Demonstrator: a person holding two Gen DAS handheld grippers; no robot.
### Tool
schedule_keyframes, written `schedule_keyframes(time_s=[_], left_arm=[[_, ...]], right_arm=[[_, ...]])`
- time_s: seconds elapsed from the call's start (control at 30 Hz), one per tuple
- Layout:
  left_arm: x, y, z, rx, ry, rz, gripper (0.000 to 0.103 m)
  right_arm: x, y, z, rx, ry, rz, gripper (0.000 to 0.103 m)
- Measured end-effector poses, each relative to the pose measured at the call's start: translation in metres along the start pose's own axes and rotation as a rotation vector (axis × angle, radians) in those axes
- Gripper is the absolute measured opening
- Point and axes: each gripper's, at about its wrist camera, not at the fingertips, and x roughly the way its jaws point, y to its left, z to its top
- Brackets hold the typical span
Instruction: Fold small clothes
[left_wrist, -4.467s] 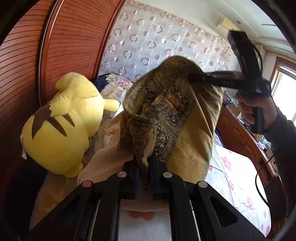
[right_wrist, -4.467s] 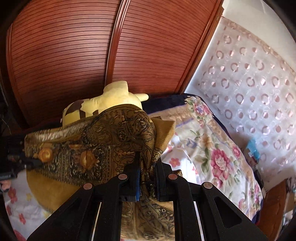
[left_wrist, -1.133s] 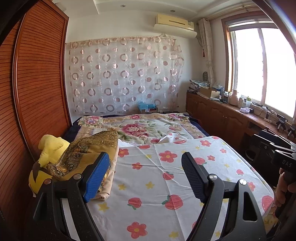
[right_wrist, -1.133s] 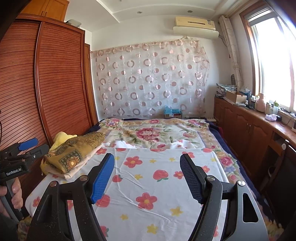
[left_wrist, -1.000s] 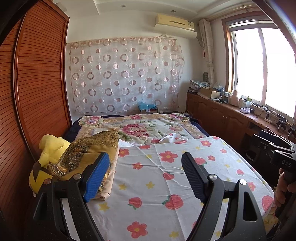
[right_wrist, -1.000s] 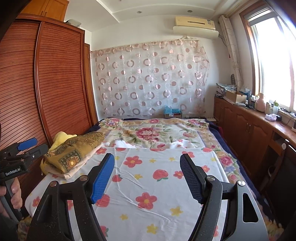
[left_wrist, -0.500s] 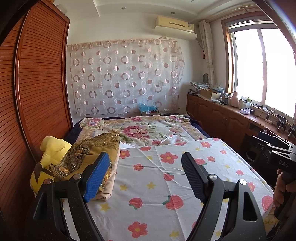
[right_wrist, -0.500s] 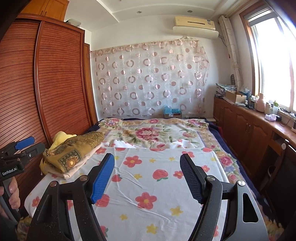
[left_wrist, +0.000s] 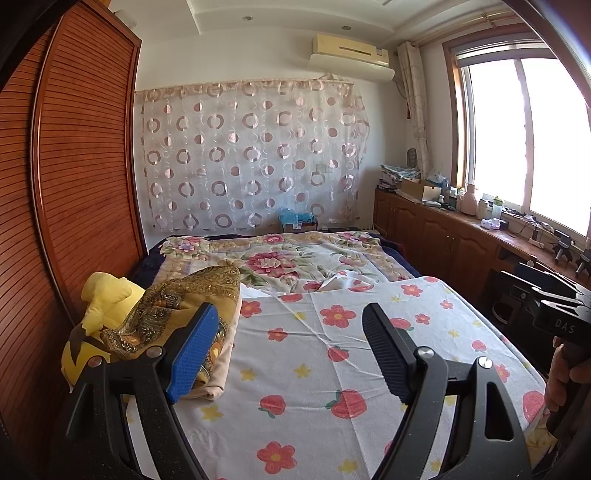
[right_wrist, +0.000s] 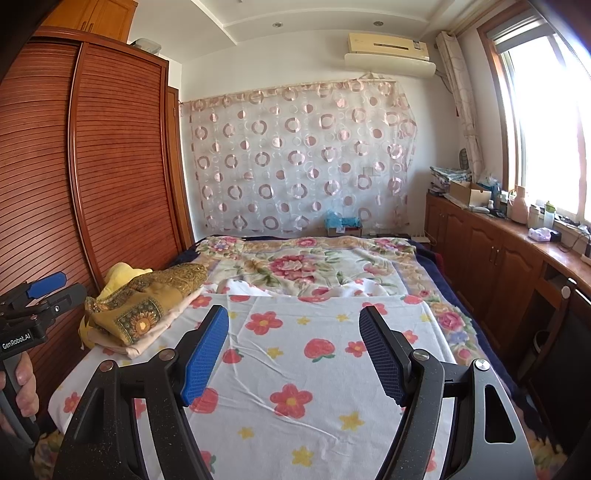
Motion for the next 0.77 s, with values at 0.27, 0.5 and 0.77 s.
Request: schedule_keyframes(time_s=[0.27,0.5,0.77], left_arm=[[0.0002,0.0005,-0.0016,-0.001,-0.001,-0.001,0.081],[0.0006,0.0004,-0.0031,0.000,-0.002,-0.001,0.081],[-0.0005,0.0018,-0.0040,-0.003,-0.004,0.000,0.081]], right_arm=[[0.0003,0.0000,0.0002,-0.001,0.000,0.001,0.075],[0.0003,-0.0017,-0.0004,-0.002,0.000,0.003,0.075],[0.0001,-0.0040,0.0003,-0.001,0.000,0.007,0.075]])
